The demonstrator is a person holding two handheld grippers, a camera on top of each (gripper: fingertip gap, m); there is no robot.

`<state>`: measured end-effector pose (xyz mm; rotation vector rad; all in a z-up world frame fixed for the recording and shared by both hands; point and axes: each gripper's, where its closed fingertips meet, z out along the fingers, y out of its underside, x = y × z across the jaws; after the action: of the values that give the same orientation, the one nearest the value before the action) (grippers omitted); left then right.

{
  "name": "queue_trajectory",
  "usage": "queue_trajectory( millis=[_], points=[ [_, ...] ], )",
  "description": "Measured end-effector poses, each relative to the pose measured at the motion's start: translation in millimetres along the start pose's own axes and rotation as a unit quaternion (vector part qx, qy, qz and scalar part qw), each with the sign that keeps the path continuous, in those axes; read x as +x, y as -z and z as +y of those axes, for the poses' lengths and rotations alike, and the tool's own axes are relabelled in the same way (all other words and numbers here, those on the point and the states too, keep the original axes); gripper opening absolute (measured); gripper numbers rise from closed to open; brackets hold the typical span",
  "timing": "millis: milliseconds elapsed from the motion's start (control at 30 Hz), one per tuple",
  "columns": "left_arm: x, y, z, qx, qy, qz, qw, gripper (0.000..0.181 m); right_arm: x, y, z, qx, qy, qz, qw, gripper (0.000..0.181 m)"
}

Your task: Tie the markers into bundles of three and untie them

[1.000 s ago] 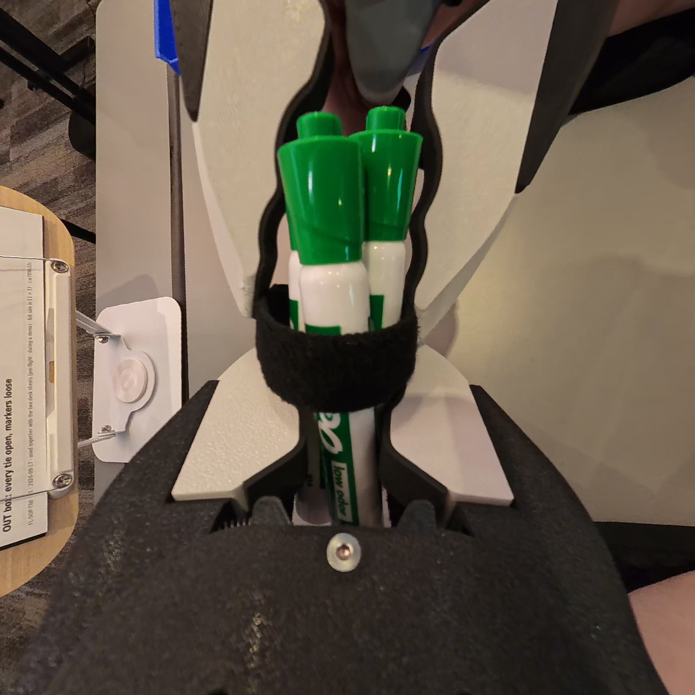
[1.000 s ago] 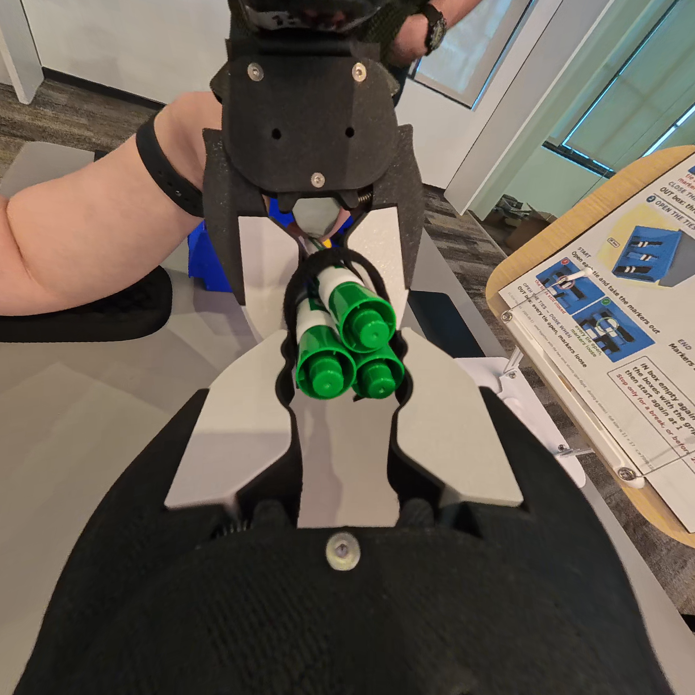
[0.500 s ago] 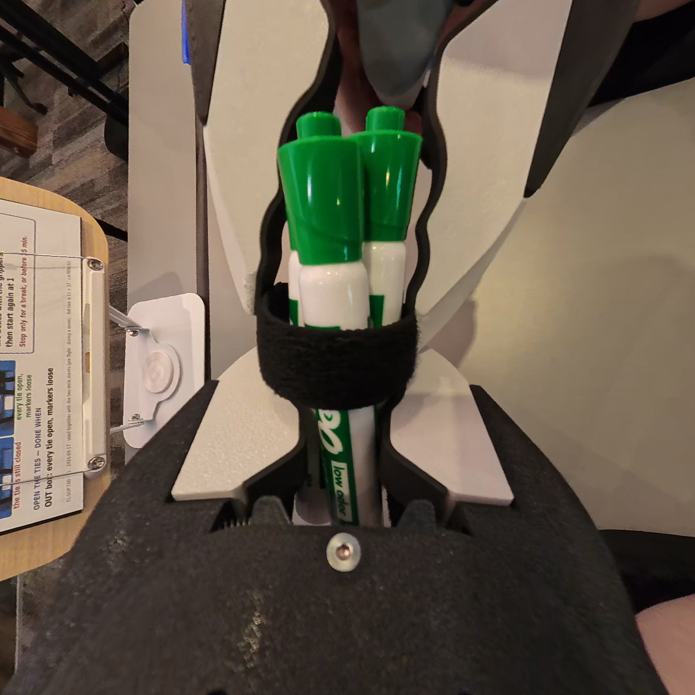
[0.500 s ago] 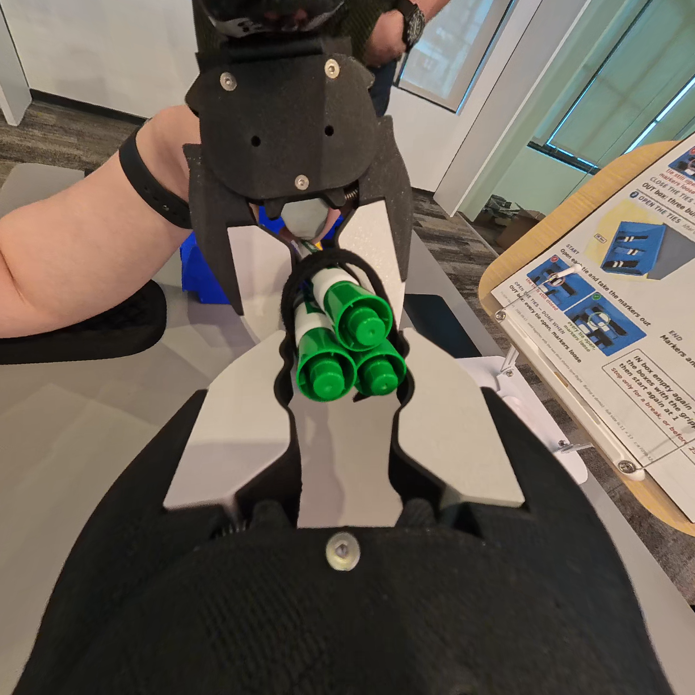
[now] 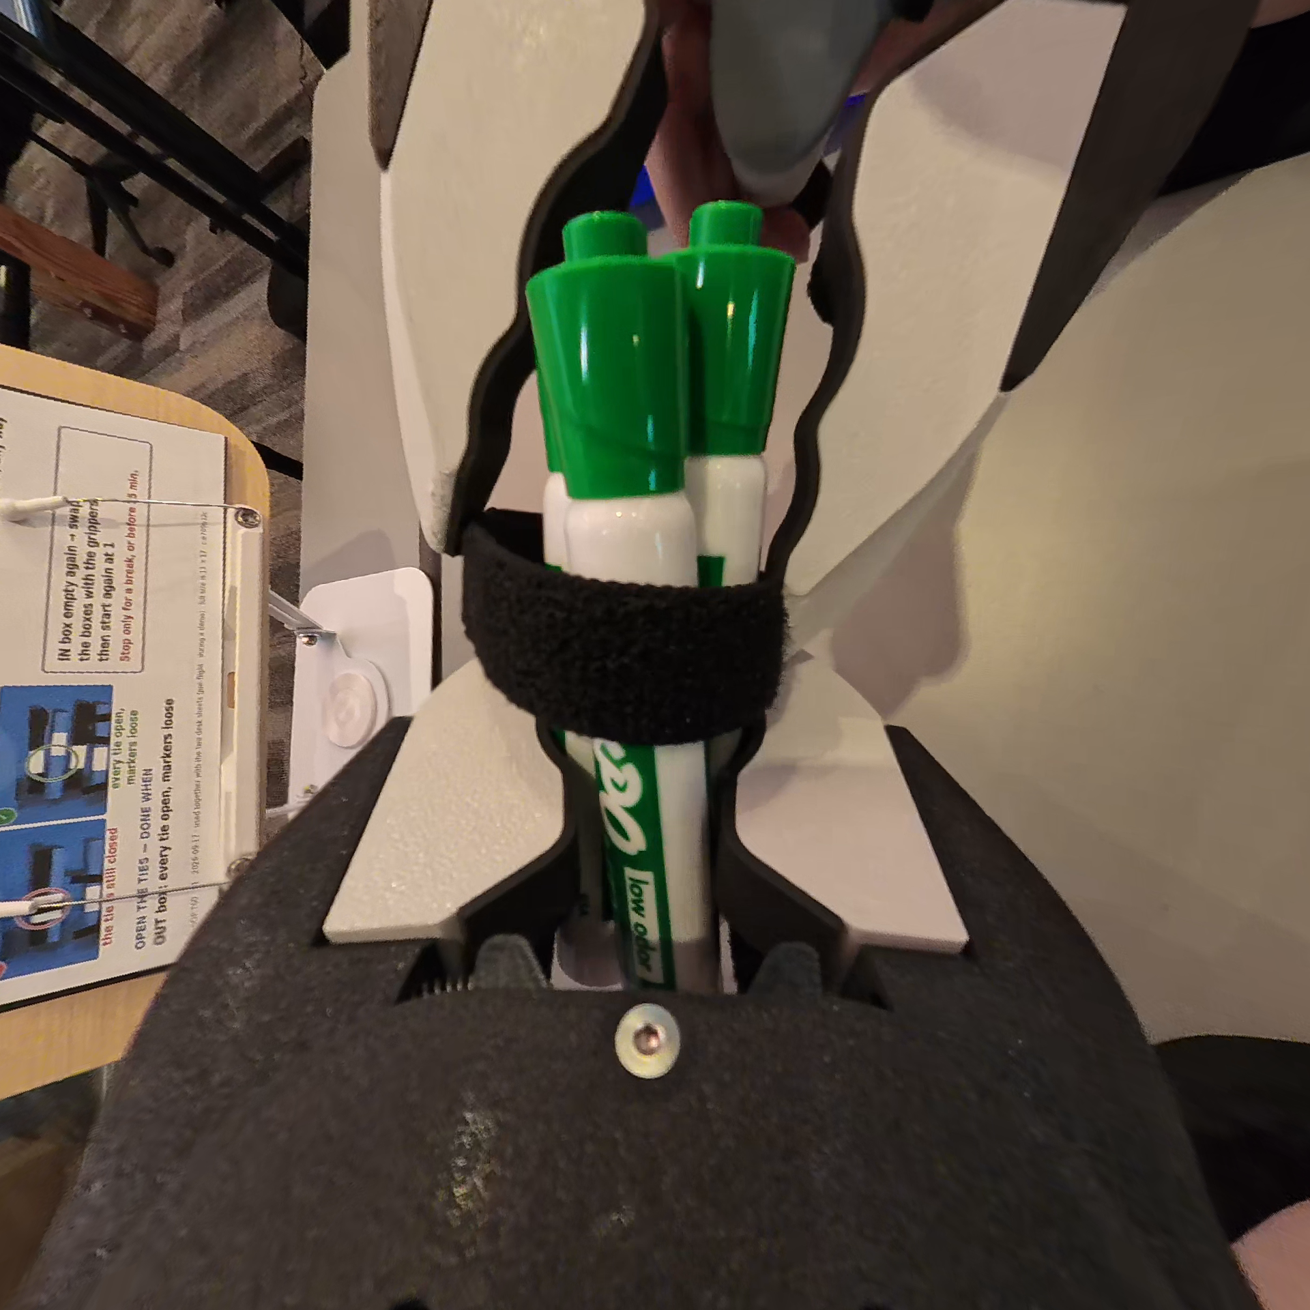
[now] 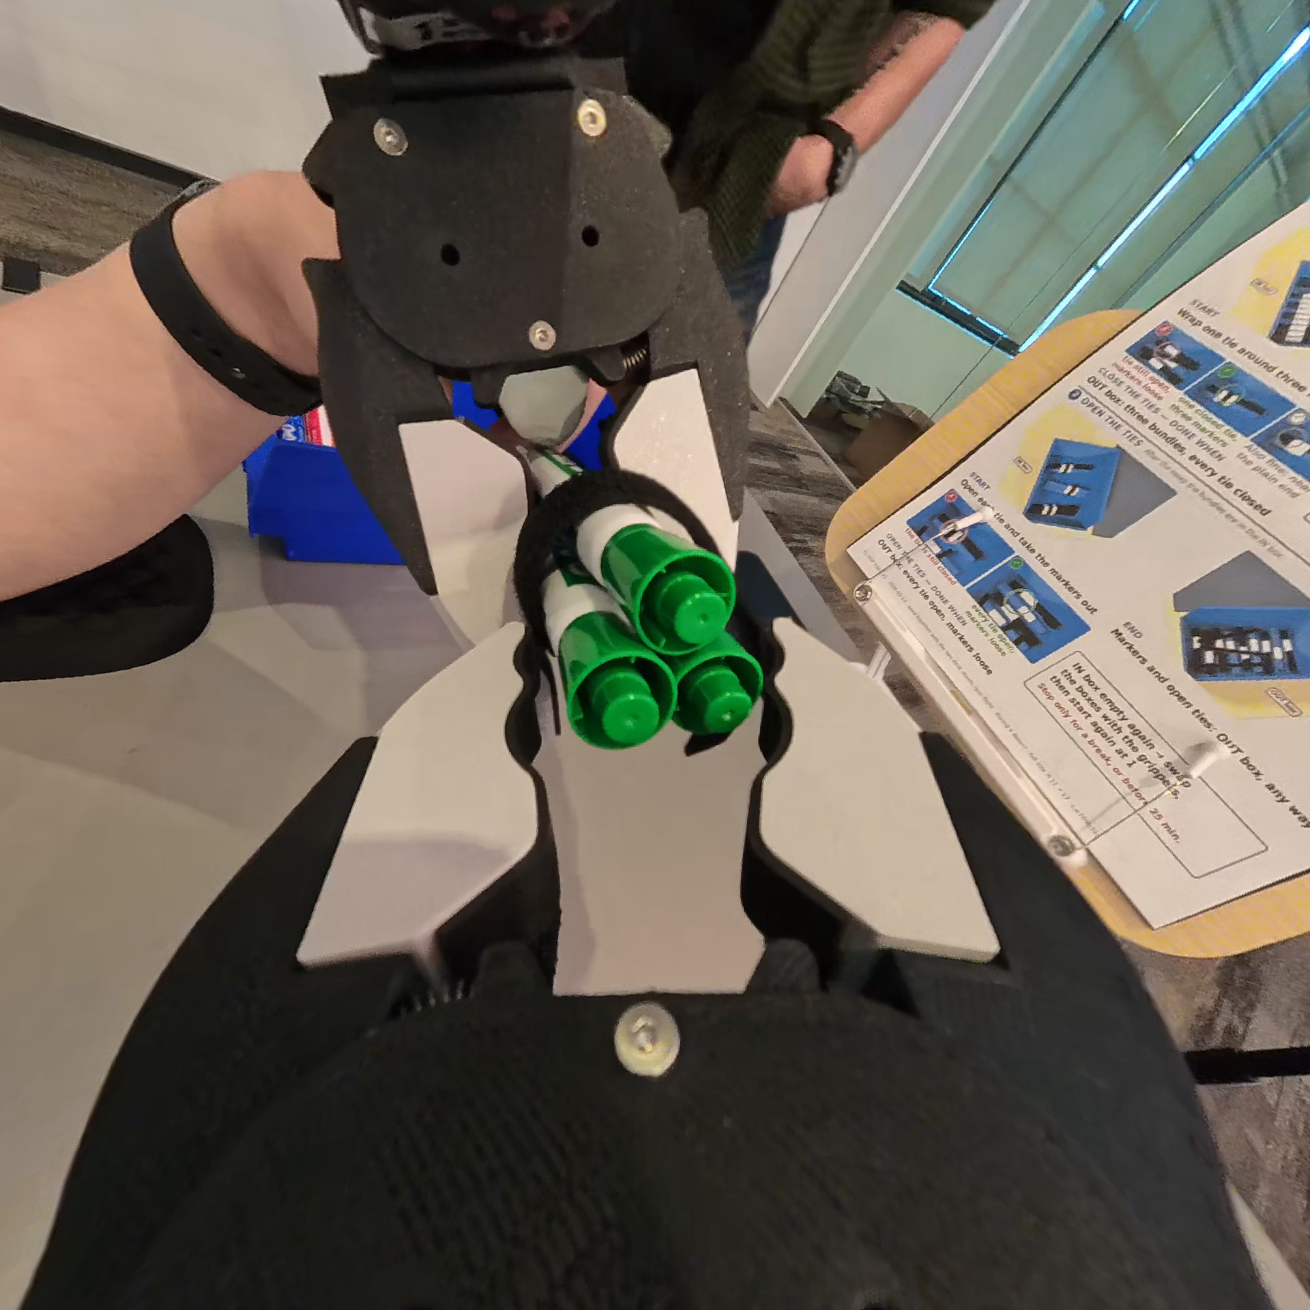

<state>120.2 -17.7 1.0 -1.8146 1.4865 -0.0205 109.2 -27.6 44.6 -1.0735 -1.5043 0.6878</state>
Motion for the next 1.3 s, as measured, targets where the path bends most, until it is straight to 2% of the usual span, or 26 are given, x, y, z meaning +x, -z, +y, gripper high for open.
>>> queue_trajectory(
  millis=[800,1000,1300],
  points=[
    [-1.0,-0.2,-2.0,0.001,0.003,-0.005,1.000,0.042,0.4,3.9,3.5,-0.026,-0.006,-0.002,1.000,0.057],
    [-1.8,2.1,-3.1,0.006,0.005,-0.007,1.000,0.041,4.1,6.0,0.9,-0.014,-0.008,0.004,1.000,0.050],
    [-1.9,3.1,-4.2,0.009,0.000,-0.009,1.000,0.040,4.6,7.9,0.3,-0.013,0.004,0.002,1.000,0.053]
  ],
)
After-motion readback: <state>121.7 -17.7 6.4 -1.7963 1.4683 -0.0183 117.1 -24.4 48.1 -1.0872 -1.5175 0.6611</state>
